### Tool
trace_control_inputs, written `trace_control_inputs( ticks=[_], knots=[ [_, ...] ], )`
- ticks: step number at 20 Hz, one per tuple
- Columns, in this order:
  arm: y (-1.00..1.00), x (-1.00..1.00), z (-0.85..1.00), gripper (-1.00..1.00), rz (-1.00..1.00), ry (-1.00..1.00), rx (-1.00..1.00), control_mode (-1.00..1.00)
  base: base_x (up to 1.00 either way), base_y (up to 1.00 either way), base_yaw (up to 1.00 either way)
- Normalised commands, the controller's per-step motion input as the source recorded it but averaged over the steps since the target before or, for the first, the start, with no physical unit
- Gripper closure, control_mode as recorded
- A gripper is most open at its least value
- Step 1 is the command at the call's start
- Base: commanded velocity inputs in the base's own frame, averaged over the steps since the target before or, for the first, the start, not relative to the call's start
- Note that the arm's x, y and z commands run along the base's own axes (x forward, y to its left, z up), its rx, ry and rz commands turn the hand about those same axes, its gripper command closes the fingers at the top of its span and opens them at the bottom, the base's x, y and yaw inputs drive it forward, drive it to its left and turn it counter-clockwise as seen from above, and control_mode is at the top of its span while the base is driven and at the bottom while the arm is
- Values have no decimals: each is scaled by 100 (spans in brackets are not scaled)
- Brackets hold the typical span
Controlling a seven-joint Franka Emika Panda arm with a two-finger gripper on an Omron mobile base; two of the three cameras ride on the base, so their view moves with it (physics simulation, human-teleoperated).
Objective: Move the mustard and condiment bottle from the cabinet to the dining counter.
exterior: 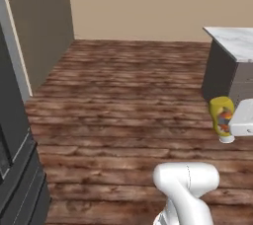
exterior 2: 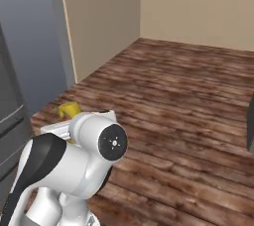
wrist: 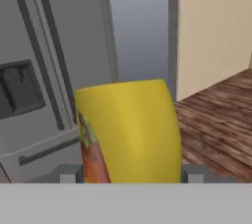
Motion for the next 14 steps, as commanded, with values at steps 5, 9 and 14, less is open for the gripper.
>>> trace_control_inputs(
  ticks=[5,9,14],
  knots=[
    [0,0,0,100,0,0,0,100,70,46,-36],
    [0,0,0,100,0,0,0,100,64,55,-42],
    [0,0,0,100,0,0,0,100,68,55,-43]
  ],
)
